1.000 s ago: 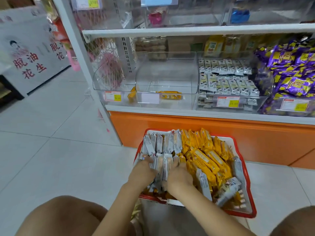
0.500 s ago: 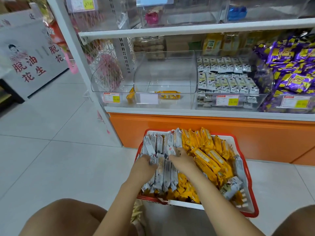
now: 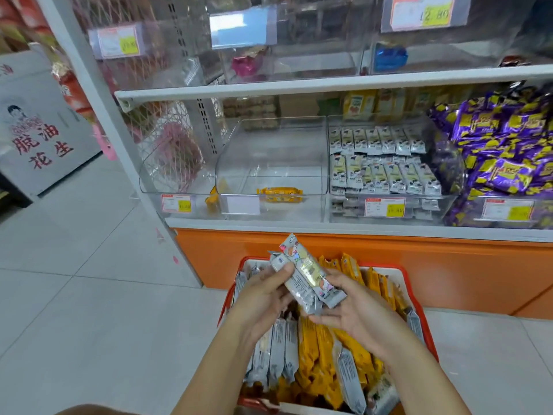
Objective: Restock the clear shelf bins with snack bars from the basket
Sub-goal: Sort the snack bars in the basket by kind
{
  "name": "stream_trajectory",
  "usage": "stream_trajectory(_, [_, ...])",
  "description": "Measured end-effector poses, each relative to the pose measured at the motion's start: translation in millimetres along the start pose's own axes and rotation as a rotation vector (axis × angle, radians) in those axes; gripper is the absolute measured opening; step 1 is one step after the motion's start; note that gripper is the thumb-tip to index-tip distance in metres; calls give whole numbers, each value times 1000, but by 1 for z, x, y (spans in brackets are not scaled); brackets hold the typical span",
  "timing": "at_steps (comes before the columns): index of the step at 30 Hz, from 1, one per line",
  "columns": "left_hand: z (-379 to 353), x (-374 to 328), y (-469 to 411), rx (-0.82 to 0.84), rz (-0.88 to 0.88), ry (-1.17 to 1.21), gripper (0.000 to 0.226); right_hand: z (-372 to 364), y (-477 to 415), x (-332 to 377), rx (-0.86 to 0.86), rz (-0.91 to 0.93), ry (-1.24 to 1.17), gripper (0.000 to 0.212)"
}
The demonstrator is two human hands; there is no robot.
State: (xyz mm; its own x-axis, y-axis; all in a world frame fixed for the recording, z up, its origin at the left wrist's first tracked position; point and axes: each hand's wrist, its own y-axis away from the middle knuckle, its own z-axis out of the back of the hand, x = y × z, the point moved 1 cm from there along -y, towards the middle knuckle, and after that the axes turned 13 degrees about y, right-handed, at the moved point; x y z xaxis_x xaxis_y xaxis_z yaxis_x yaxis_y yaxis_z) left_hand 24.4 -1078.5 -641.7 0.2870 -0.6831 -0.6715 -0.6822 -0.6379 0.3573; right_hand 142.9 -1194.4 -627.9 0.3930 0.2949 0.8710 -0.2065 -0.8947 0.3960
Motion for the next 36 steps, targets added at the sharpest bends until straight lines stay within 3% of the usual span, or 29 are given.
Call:
stream_trajectory(3, [-21,-1,-7,45,0,-31,41,4,6,15,-161,161,292,14])
stream_trajectory(8, [-51,-9,-19,51,-17,-276,47,16,3,33,-263,354,443,26])
stream_trajectory(12, [-66,-20,-32,99,-13,-277,44,34,0,46,-307,393,375,28])
stream_trajectory(16, [-78,-23,-40,208,61,-112,30,51,-4,54,-424,396,270,46])
stream_trajectory(19, [-88,-20,-47,264,83,-69,39,59,-7,57,-425,422,274,46])
stream_trajectory(27, [-108,-12,-67,89,93,-201,51,69,-10,62,-482,516,248,36])
stream_trajectory(29, [-114,-12,-71,48,109,-185,48,71,-13,63,-483,499,262,33])
stream_trajectory(32, [-121,-13,-77,24,183,-134,60,72,-20,63,-521,494,315,26])
stream_trajectory(36, [-125,-17,-84,49,137,-173,40,73,-29,72,-547,500,410,21])
